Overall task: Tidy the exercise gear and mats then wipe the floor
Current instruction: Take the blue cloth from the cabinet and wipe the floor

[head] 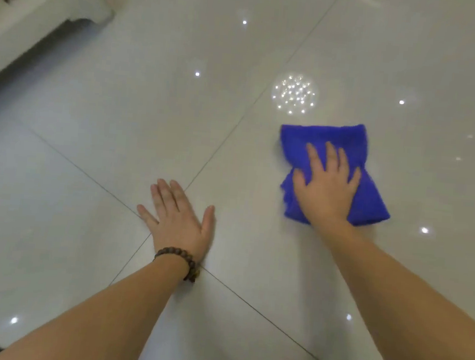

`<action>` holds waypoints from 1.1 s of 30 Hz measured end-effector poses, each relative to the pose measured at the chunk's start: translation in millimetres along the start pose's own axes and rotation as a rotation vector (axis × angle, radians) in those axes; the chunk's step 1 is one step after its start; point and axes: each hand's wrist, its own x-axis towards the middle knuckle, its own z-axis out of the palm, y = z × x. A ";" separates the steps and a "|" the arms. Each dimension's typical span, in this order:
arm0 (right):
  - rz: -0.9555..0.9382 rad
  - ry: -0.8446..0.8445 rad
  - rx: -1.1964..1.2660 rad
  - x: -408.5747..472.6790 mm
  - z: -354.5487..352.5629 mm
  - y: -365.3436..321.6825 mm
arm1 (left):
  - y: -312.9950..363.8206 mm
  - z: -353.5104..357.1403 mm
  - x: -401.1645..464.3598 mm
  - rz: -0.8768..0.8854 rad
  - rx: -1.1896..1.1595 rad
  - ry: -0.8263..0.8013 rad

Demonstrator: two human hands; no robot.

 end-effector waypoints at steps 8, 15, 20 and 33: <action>-0.584 -0.080 -0.069 74.8 12.0 -38.0 | 0.6 -0.4 -0.2 -0.004 -0.014 -0.017; -0.295 -0.049 -0.005 62.1 17.9 -103.6 | -0.7 1.6 2.0 0.010 -0.033 -0.016; -0.895 -0.231 -0.061 24.7 21.0 -124.3 | -1.2 2.1 3.5 0.016 -0.036 -0.006; -0.632 -0.154 -0.100 103.9 16.4 -106.2 | -3.2 3.9 4.2 0.036 -0.080 -0.014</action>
